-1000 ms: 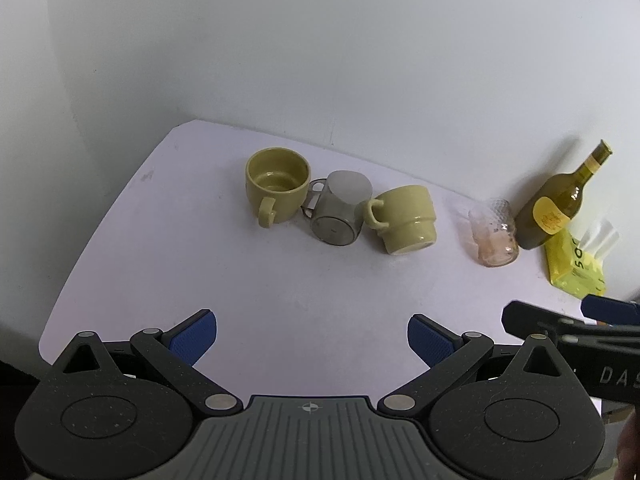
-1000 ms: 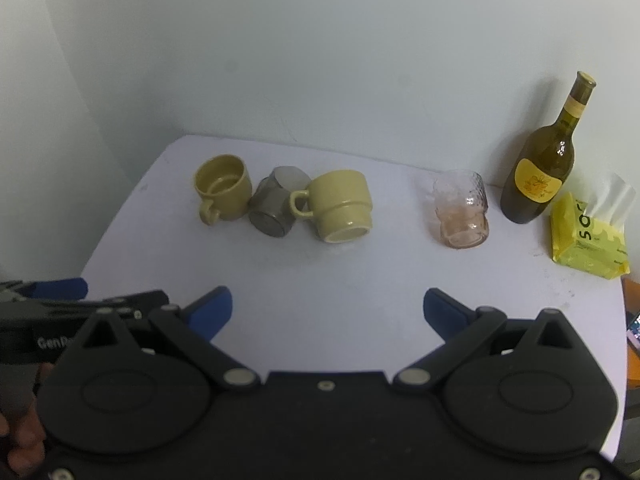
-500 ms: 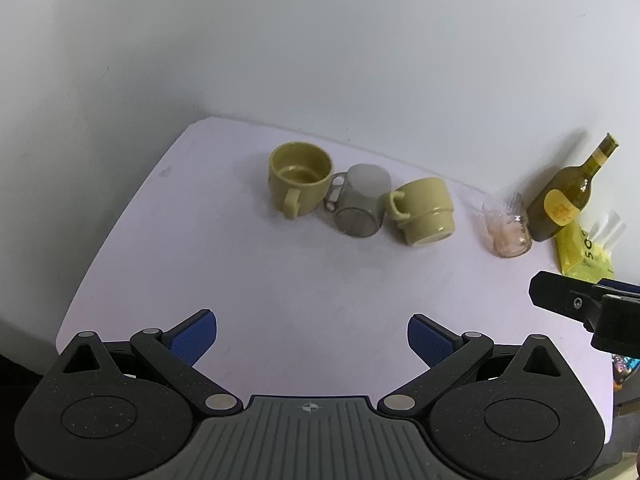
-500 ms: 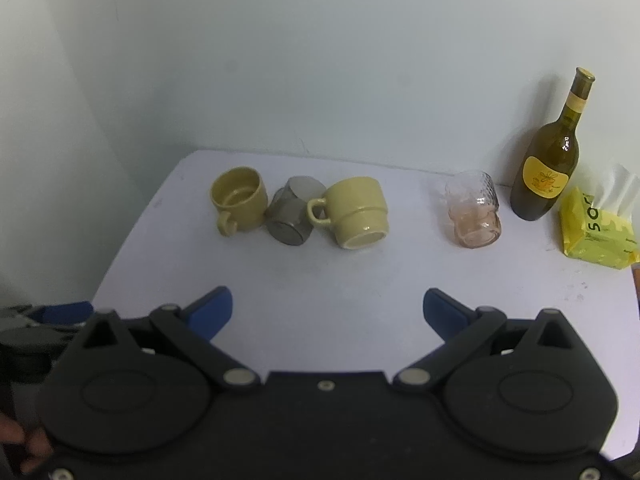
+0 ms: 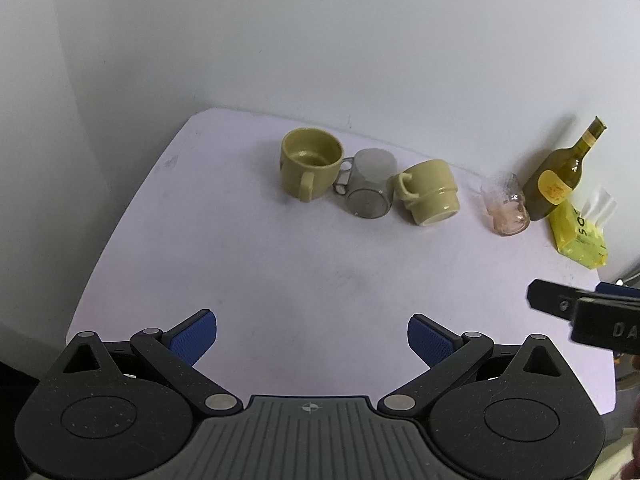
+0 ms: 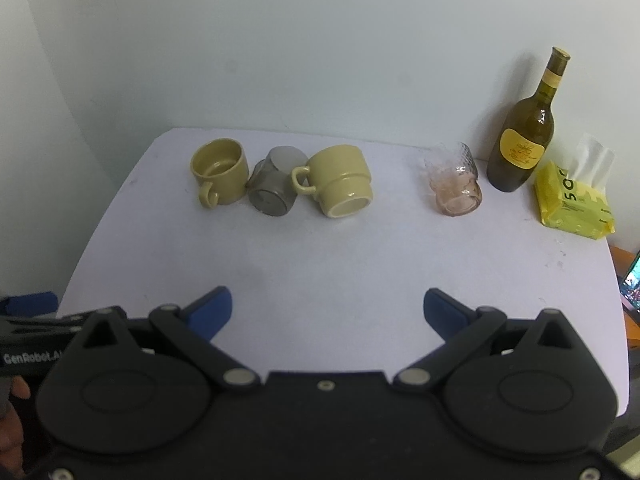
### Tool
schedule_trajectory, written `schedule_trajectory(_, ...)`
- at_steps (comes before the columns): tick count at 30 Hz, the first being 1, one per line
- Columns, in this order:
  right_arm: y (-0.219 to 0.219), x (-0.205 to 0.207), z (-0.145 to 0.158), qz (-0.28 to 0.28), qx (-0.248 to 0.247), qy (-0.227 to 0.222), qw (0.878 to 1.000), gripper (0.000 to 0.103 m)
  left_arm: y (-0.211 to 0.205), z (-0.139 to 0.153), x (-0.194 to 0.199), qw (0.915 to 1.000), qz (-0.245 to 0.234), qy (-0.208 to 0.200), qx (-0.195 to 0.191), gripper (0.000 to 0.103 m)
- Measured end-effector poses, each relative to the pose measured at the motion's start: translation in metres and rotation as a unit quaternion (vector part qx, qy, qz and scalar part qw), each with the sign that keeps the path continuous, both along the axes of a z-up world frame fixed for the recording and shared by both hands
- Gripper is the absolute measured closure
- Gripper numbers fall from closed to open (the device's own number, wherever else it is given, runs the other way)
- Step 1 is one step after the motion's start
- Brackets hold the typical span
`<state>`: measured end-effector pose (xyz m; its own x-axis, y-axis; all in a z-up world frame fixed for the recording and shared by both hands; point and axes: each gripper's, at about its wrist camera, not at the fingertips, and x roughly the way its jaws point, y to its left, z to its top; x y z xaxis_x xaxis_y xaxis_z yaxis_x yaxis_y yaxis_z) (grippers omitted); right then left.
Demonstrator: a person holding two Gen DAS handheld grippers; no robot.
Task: Flip cup upright
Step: 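Move the right tool toward the clear glass tumbler beside the wine bottle, then close the right gripper around the base of the clear glass tumbler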
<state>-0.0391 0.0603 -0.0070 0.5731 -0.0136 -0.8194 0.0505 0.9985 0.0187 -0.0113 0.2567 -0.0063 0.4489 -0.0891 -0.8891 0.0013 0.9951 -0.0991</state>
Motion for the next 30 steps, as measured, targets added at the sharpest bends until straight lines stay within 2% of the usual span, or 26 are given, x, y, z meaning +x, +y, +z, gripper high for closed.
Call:
schedule_trajectory(2, -0.002, 0.000, -0.001, 0.005, -0.001, 0.002, 1.000, 0.000, 0.005, -0.003, -0.002, 0.9999, 0.011, 0.007, 0.008, 0.000)
schedule_trajectory(6, -0.015, 0.011, -0.011, 0.015, 0.003, 0.003, 1.000, 0.000, 0.015, 0.006, -0.007, 0.9992, 0.038, -0.006, 0.003, 0.000)
schedule_trajectory(11, -0.049, 0.041, -0.049, 0.046, -0.020, 0.009, 0.999, 0.000, 0.016, 0.009, -0.012, 0.9955, 0.089, 0.009, 0.030, 0.000)
schedule_trajectory(15, -0.079, 0.062, -0.067, 0.054, -0.028, 0.012, 0.998, 0.001, 0.018, 0.012, -0.020, 0.9897, 0.137, 0.014, 0.041, 0.000)
schedule_trajectory(20, -0.140, 0.109, -0.092, 0.022, -0.034, 0.005, 0.999, 0.000, -0.003, 0.017, -0.025, 0.9823, 0.174, 0.029, 0.061, 0.000)
schedule_trajectory(26, -0.183, 0.170, -0.134, 0.010, -0.048, -0.002, 0.999, 0.001, -0.035, 0.018, -0.032, 0.9738, 0.209, 0.045, 0.077, 0.000)
schedule_trajectory(30, -0.194, 0.195, -0.153, 0.006, -0.050, 0.004, 0.999, 0.001, -0.058, 0.020, -0.039, 0.9757, 0.192, 0.057, 0.090, 0.000)
